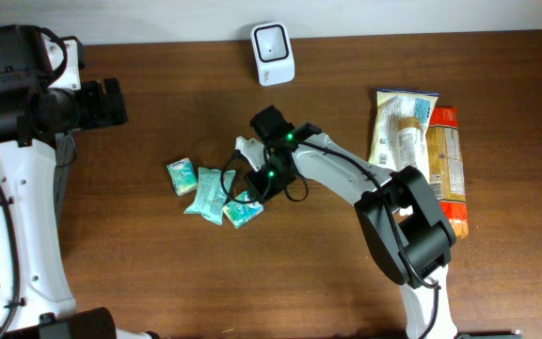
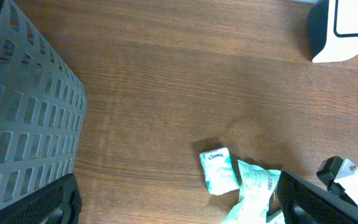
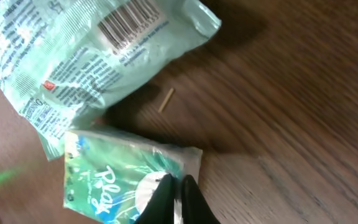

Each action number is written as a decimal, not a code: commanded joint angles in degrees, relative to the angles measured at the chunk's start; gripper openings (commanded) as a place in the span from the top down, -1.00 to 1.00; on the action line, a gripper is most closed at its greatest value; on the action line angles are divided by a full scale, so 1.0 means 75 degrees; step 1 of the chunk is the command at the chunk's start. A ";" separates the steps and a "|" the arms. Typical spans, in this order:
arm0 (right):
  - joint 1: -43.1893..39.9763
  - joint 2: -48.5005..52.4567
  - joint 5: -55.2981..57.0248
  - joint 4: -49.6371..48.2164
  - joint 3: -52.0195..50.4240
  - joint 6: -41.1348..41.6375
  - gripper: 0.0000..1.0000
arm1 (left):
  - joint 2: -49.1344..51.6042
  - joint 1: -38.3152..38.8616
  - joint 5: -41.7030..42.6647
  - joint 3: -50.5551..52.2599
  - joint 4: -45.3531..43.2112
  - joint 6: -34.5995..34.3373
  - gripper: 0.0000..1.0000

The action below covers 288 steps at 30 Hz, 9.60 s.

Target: Scan the item barcode

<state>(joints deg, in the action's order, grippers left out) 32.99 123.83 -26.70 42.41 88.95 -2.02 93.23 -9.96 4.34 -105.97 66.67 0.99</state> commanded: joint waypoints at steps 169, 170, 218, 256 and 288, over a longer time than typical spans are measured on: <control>-0.3217 -0.1201 -0.6111 0.2952 0.0883 0.0527 0.92 | -0.0035 -0.0047 0.0055 -0.0055 0.0012 -0.0020 -0.98; -0.3319 -0.1201 -0.6633 0.2949 0.0883 0.0527 0.92 | -0.0035 -0.0047 0.0055 -0.0055 0.0012 -0.0020 -0.99; -0.0507 0.3281 0.8684 -0.4785 0.5482 -0.2900 0.92 | -0.0035 -0.0044 0.0055 -0.0055 0.0012 -0.0020 -0.98; -0.5796 -0.1072 0.4022 0.4698 0.2605 0.2602 0.92 | -0.0035 -0.0044 0.0055 -0.0055 0.0009 -0.0020 -0.99; 0.0408 0.0574 0.0449 0.2547 0.3395 0.2634 -0.22 | -0.0035 -0.0047 0.0052 -0.0055 0.0009 -0.0020 -0.98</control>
<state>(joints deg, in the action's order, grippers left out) 32.45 126.65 -22.52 64.99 114.67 14.44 93.23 -9.96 4.32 -105.97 66.67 0.99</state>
